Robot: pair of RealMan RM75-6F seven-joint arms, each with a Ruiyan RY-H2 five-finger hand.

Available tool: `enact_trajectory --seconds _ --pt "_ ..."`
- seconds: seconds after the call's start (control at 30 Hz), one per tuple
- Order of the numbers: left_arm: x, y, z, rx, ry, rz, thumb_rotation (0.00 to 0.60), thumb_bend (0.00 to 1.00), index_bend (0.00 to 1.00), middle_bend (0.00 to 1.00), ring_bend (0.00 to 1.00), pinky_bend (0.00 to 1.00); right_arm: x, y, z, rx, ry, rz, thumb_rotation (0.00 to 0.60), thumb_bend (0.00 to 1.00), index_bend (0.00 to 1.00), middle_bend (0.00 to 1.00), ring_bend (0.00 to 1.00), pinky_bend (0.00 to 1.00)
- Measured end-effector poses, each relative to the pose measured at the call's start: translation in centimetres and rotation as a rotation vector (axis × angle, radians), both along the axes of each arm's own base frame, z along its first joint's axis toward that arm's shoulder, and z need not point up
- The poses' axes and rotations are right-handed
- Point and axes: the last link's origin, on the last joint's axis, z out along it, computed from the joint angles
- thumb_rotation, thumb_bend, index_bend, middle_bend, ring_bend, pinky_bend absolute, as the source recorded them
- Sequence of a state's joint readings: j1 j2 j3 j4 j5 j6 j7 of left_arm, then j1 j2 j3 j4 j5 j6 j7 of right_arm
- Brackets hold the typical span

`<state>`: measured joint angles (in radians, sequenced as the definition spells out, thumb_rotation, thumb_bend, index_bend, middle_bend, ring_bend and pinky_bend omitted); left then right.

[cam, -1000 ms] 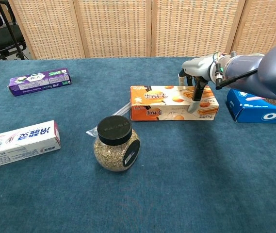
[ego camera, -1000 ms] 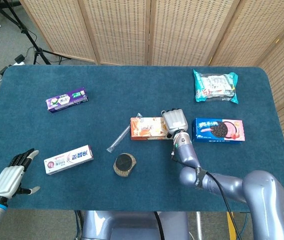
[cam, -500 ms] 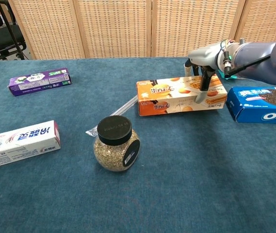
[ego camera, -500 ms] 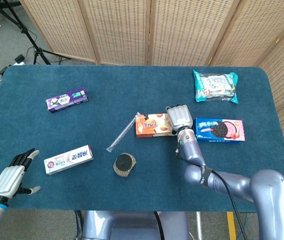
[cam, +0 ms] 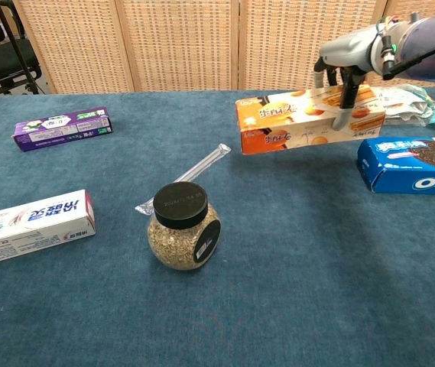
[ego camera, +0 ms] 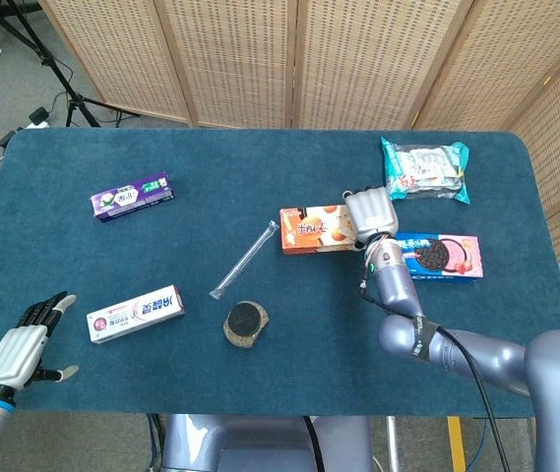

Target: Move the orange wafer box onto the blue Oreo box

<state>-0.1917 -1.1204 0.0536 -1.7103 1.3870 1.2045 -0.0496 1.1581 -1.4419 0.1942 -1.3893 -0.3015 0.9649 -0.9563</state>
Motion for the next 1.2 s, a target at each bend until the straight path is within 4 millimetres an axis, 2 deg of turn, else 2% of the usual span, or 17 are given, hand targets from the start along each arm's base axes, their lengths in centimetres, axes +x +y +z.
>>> enact_trajectory --seconds 0.17,0.47,0.6,0.8,1.0,1.1,1.2 --pt "0.2 -0.1 0.0 0.001 0.003 -0.007 0.600 0.14 0.05 0.00 0.00 0.00 -1.7 -0.2 2.1 -0.026 0.014 -0.037 0.600 0.03 0.54 0.44 0.32 0.35" --pt "0.3 -0.2 -0.2 -0.006 0.013 -0.010 0.600 0.14 0.05 0.00 0.00 0.00 -6.5 0.1 5.7 -0.045 0.065 -0.110 0.600 0.02 0.54 0.44 0.32 0.35" --pt "0.4 -0.3 -0.4 -0.012 0.017 -0.014 0.600 0.14 0.05 0.00 0.00 0.00 -9.2 0.7 7.1 -0.042 0.085 -0.154 0.600 0.02 0.54 0.44 0.32 0.35" --pt "0.5 -0.4 -0.6 -0.015 0.020 -0.017 0.600 0.14 0.05 0.00 0.00 0.00 -12.1 1.4 8.8 -0.040 0.079 -0.212 0.600 0.03 0.54 0.43 0.32 0.35" --pt "0.7 -0.5 -0.8 -0.021 0.021 -0.024 0.600 0.14 0.05 0.00 0.00 0.00 -13.8 1.8 9.9 -0.041 0.077 -0.240 0.600 0.03 0.54 0.43 0.32 0.35" --pt "0.8 -0.5 -0.8 -0.023 0.020 -0.024 0.600 0.14 0.05 0.00 0.00 0.00 -14.5 1.9 10.3 -0.040 0.072 -0.255 0.600 0.01 0.53 0.37 0.28 0.35" --pt "0.8 -0.6 -0.9 -0.025 0.021 -0.023 0.600 0.14 0.05 0.00 0.00 0.00 -15.0 2.2 10.5 -0.028 0.070 -0.270 0.600 0.00 0.43 0.20 0.12 0.30"
